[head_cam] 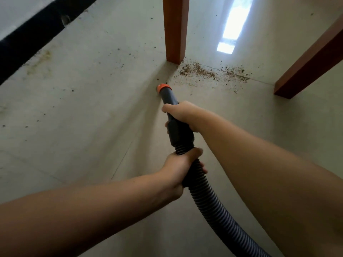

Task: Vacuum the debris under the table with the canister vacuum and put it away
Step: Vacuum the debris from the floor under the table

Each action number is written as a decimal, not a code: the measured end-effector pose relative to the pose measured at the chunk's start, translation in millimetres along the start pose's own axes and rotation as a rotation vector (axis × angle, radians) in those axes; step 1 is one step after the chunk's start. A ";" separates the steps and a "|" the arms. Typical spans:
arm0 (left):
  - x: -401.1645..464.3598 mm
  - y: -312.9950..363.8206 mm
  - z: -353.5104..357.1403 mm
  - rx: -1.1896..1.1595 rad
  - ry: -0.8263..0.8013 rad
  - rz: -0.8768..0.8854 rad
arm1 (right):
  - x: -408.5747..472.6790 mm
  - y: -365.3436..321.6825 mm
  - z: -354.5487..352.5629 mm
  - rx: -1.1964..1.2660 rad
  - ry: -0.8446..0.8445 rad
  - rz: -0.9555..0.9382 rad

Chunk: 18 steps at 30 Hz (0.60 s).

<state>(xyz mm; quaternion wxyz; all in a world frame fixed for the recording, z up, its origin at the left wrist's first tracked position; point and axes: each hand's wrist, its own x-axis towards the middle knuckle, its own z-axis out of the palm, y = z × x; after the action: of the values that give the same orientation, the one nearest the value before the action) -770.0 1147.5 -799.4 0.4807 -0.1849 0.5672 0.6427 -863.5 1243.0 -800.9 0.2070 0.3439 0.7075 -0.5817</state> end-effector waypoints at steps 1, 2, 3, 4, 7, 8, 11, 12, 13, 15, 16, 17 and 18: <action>0.1 1.9 -3.4 -0.005 0.006 -0.001 | 1.2 -2.8 4.9 0.003 -0.006 -0.004; 0.4 3.4 -5.7 -0.004 0.006 -0.002 | 2.3 -3.8 7.6 0.006 -0.003 -0.007; 0.4 4.9 -6.4 0.000 -0.003 -0.005 | 2.4 -3.5 7.4 0.008 0.009 -0.007; 0.7 6.1 -5.9 0.016 -0.017 -0.008 | 3.2 -1.9 4.4 0.011 0.033 -0.008; -0.8 5.7 2.8 0.124 -0.077 -0.025 | -0.9 11.5 -16.1 0.084 0.137 0.010; -2.3 4.1 7.9 0.154 -0.105 -0.035 | -3.0 18.7 -24.9 0.111 0.178 0.014; -7.0 -7.1 23.0 0.201 -0.171 -0.080 | -18.8 41.3 -46.1 0.137 0.251 0.057; -8.2 -11.8 26.5 0.204 -0.183 -0.096 | -23.9 48.3 -50.1 0.139 0.249 0.068; -9.7 -16.6 29.2 0.200 -0.191 -0.110 | -28.3 53.5 -52.1 0.132 0.235 0.072; -12.2 -24.6 31.6 0.187 -0.191 -0.131 | -35.4 57.3 -51.3 0.094 0.170 0.061; -12.6 -26.8 31.3 0.171 -0.181 -0.136 | -36.3 56.1 -49.0 0.076 0.131 0.049; -12.7 -27.2 30.4 0.150 -0.166 -0.137 | -35.7 53.2 -46.3 0.058 0.101 0.040; -11.7 -25.9 28.8 0.130 -0.153 -0.135 | -34.1 49.3 -43.6 0.040 0.085 0.035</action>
<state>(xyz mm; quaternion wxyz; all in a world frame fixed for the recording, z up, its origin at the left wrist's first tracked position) -734.2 1166.1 -796.2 0.5758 -0.1414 0.5554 0.5831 -799.8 1281.0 -800.5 0.1799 0.3849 0.6976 -0.5769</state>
